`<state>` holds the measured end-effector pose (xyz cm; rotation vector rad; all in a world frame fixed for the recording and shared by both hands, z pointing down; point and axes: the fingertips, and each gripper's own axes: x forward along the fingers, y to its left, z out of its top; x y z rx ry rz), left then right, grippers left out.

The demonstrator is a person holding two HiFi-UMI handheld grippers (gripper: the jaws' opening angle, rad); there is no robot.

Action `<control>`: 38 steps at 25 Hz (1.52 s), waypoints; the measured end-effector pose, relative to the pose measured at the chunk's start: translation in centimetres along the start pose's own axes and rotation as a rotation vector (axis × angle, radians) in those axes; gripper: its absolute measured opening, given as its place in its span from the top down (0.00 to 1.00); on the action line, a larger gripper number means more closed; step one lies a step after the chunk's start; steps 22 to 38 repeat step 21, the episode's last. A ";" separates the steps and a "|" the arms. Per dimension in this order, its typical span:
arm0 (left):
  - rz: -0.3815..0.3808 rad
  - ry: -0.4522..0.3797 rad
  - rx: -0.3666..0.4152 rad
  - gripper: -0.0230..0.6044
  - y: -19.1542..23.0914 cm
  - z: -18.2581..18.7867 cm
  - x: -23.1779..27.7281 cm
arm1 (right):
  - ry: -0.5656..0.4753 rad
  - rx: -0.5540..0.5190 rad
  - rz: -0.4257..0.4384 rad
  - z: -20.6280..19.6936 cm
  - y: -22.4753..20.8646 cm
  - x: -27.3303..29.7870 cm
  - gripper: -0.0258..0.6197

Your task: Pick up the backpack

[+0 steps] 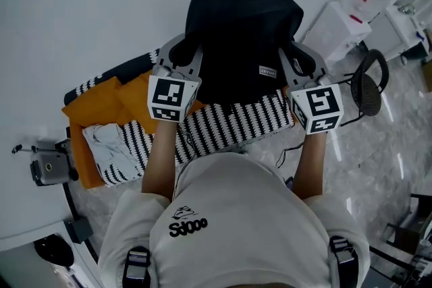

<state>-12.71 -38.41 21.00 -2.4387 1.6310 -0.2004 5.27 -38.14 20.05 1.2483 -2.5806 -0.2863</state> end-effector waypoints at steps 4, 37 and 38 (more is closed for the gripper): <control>-0.003 0.010 -0.008 0.85 -0.3 -0.1 -0.3 | 0.008 -0.002 0.004 -0.1 0.3 -0.3 0.83; -0.004 0.031 -0.023 0.85 -1.0 -0.7 -2.1 | 0.027 0.003 0.028 -0.7 1.9 -1.5 0.83; -0.004 0.031 -0.023 0.85 -1.0 -0.7 -2.1 | 0.027 0.003 0.028 -0.7 1.9 -1.5 0.83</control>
